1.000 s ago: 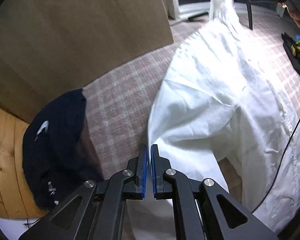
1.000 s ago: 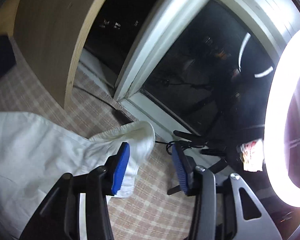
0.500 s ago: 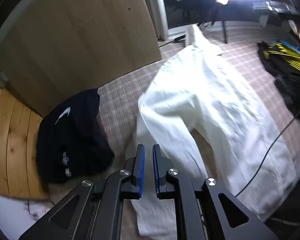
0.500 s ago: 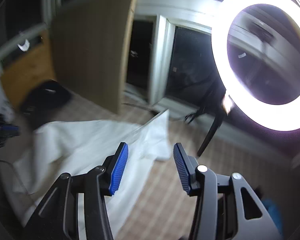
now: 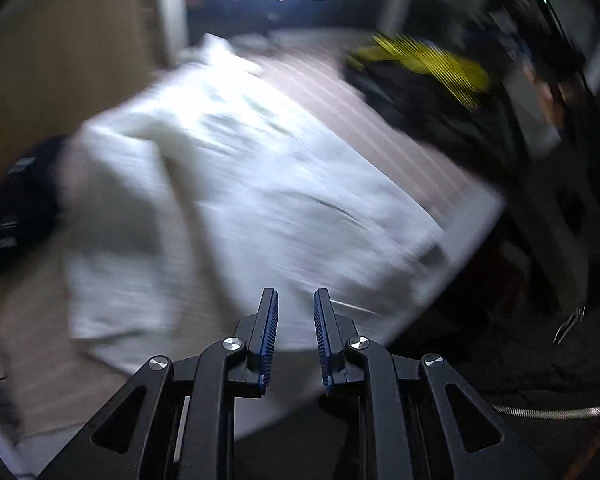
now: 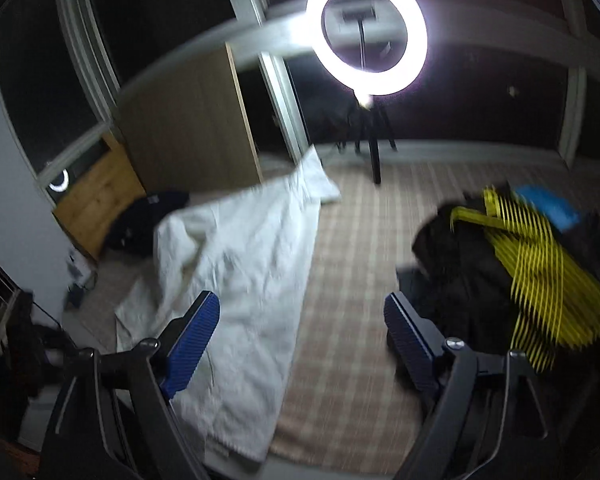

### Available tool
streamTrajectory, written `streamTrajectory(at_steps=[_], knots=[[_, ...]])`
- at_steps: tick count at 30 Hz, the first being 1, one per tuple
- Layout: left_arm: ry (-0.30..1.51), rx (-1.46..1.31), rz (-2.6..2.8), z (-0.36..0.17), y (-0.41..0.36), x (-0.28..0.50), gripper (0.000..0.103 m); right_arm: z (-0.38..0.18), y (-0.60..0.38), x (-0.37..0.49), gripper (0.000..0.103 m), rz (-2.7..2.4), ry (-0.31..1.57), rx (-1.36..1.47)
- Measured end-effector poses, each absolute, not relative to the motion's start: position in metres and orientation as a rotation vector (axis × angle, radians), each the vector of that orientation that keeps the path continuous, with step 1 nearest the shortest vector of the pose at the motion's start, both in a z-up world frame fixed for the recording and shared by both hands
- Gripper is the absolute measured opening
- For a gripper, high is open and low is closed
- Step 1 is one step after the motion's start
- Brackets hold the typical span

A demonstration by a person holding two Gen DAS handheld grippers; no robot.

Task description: Fold clothes

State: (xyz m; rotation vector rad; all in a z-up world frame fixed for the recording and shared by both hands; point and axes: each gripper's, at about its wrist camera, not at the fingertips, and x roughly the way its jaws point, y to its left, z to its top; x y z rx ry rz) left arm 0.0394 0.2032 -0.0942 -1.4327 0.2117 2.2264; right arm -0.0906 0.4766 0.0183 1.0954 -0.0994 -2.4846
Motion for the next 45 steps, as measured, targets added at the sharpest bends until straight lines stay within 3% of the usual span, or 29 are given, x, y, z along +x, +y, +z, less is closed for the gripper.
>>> streamTrajectory(at_steps=[2, 6, 11, 12, 14, 15, 17, 19, 21, 23, 27, 31, 32, 35, 36, 40, 42, 44, 45], knots=[[0.205, -1.433, 2.192, -0.112, 0.237, 0.040, 0.020, 0.006, 0.466, -0.091, 0.084, -2.515, -0.022, 1.134], [0.184, -1.453, 2.218, -0.140, 0.287, 0.027, 0.033, -0.017, 0.439, -0.118, 0.084, -2.470, 0.025, 1.220], [0.213, -1.605, 2.285, -0.167, 0.305, 0.008, 0.033, -0.039, 0.403, -0.183, 0.081, -2.364, 0.065, 1.238], [0.205, -1.638, 2.288, -0.172, 0.305, 0.004, 0.033, -0.046, 0.395, -0.203, 0.076, -2.344, 0.086, 1.242], [0.194, -1.692, 2.297, -0.181, 0.304, -0.002, 0.033, -0.058, 0.383, -0.235, 0.042, -2.279, 0.078, 1.261], [0.170, -1.712, 2.303, -0.183, 0.303, -0.005, 0.032, -0.067, 0.375, -0.257, 0.037, -2.243, 0.067, 1.286], [0.098, -1.746, 2.311, -0.185, 0.298, -0.008, 0.031, -0.087, 0.360, -0.294, 0.037, -2.207, 0.072, 1.320], [0.005, -1.773, 2.315, -0.185, 0.291, -0.011, 0.021, -0.109, 0.342, -0.332, 0.037, -2.174, 0.093, 1.348], [-0.090, -1.797, 2.317, -0.185, 0.284, -0.013, 0.005, -0.127, 0.329, -0.358, 0.037, -2.132, 0.096, 1.375], [-0.187, -1.817, 2.320, -0.184, 0.276, -0.015, 0.001, -0.144, 0.318, -0.382, 0.037, -2.105, 0.106, 1.397], [-0.280, -1.836, 2.349, -0.179, 0.264, -0.016, 0.000, -0.174, 0.299, -0.414, 0.039, -2.039, 0.179, 1.443], [-0.386, -1.824, 2.354, -0.168, 0.256, -0.013, 0.000, -0.193, 0.287, -0.423, 0.047, -1.987, 0.232, 1.465], [-0.371, -1.818, 2.339, -0.164, 0.261, -0.010, 0.003, -0.191, 0.287, -0.422, 0.049, -1.984, 0.226, 1.432], [-0.279, -1.808, 2.326, -0.155, 0.282, -0.001, 0.035, -0.192, 0.284, -0.419, 0.049, -1.970, 0.244, 1.404], [-0.242, -1.805, 2.329, -0.153, 0.290, 0.002, 0.041, -0.191, 0.283, -0.417, 0.049, -1.965, 0.264, 1.398], [-0.041, -1.909, 2.353, -0.169, 0.307, -0.003, 0.039, -0.189, 0.277, -0.413, 0.048, -1.940, 0.305, 1.374], [-0.003, -1.940, 2.364, -0.178, 0.307, -0.003, 0.029, -0.190, 0.274, -0.411, 0.039, -1.934, 0.328, 1.361], [-0.013, -1.940, 2.374, -0.179, 0.304, -0.001, 0.013, -0.190, 0.273, -0.408, 0.021, -1.925, 0.344, 1.343], [-0.034, -1.944, 2.380, -0.178, 0.302, -0.001, 0.008, -0.190, 0.273, -0.407, 0.017, -1.928, 0.345, 1.334]])
